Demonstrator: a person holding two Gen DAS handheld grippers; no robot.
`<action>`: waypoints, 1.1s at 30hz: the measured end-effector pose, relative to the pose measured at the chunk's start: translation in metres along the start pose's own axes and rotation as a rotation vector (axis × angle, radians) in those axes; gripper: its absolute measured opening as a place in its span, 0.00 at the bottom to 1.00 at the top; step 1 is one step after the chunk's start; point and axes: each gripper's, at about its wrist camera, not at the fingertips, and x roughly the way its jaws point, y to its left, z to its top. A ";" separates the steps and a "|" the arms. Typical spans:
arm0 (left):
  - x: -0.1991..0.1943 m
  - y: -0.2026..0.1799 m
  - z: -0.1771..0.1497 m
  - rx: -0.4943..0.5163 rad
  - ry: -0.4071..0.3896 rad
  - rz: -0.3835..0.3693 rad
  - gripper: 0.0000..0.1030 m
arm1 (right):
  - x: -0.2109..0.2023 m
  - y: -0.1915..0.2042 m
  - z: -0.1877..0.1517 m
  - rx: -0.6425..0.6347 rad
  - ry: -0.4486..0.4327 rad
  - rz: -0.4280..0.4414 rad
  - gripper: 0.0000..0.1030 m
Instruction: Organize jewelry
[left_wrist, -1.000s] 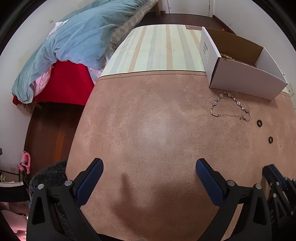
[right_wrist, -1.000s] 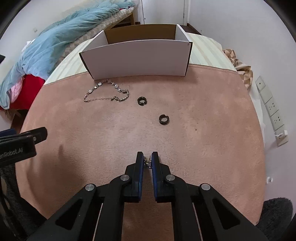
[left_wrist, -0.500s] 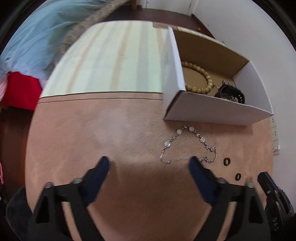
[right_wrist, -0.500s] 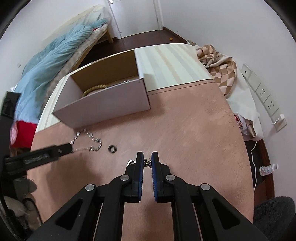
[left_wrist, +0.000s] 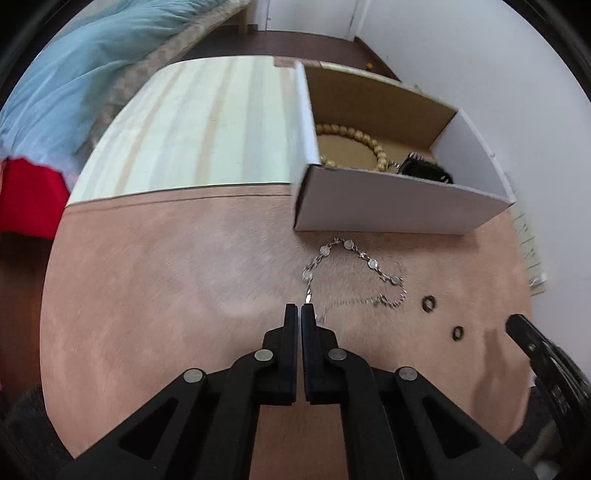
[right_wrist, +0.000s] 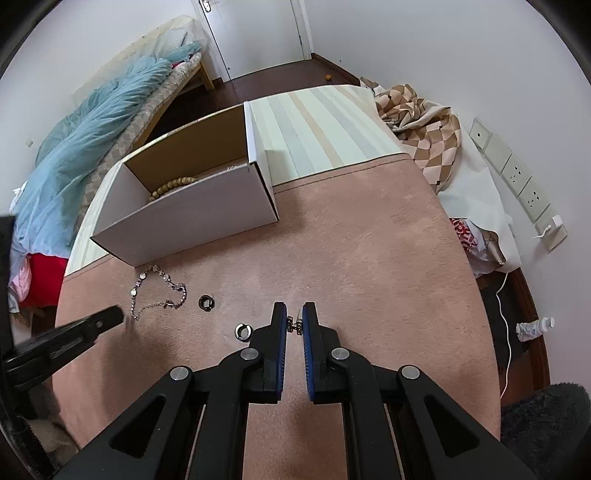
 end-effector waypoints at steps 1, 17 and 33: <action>-0.005 0.004 0.000 -0.009 -0.005 -0.009 0.00 | -0.002 0.000 0.000 0.000 -0.004 0.003 0.09; 0.017 -0.030 0.011 0.083 0.043 -0.044 0.47 | -0.007 -0.006 -0.001 0.030 -0.005 0.003 0.09; 0.034 -0.107 0.012 0.325 0.013 -0.002 0.32 | 0.003 -0.034 -0.001 0.088 0.011 -0.042 0.09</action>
